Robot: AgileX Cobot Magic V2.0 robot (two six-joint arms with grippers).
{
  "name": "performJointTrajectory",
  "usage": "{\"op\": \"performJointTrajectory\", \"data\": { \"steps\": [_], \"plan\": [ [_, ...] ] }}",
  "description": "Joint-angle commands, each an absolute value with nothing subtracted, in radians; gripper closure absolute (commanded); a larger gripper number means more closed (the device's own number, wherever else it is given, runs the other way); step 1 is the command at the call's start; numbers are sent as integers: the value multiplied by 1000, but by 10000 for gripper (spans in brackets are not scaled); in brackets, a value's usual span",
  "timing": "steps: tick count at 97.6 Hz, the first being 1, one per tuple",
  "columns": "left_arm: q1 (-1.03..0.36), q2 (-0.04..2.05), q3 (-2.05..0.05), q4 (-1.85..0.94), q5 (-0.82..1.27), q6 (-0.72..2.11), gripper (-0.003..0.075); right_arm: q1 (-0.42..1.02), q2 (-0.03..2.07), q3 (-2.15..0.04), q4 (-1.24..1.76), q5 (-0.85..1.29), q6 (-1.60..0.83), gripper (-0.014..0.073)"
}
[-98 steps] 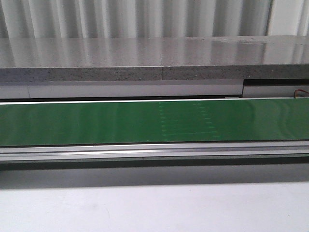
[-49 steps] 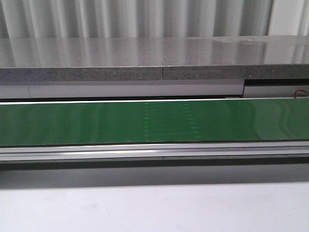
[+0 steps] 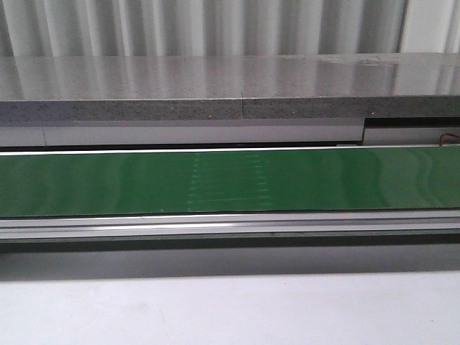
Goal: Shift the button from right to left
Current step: 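Close the right gripper around the yellow push button's body, then lift the button with the right gripper and set it on the conveyor's near end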
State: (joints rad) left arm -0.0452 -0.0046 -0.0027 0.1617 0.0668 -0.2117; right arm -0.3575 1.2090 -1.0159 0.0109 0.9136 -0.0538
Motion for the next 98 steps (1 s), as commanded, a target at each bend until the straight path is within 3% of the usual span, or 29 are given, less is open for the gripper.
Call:
{"op": "performJointTrajectory", "data": {
  "steps": [1,42,98],
  "plan": [
    [-43,-39,23,155,-11,-218,740,-426,1250,-1050,55,809,-123,20],
    [-43,-39,23,155,-11,-218,740,-521,1555,-1188,116,743,-260,20],
    [-43,-39,23,155,-11,-218,740,-542,1751,-1207,113,649,-291,20]
  ]
}}
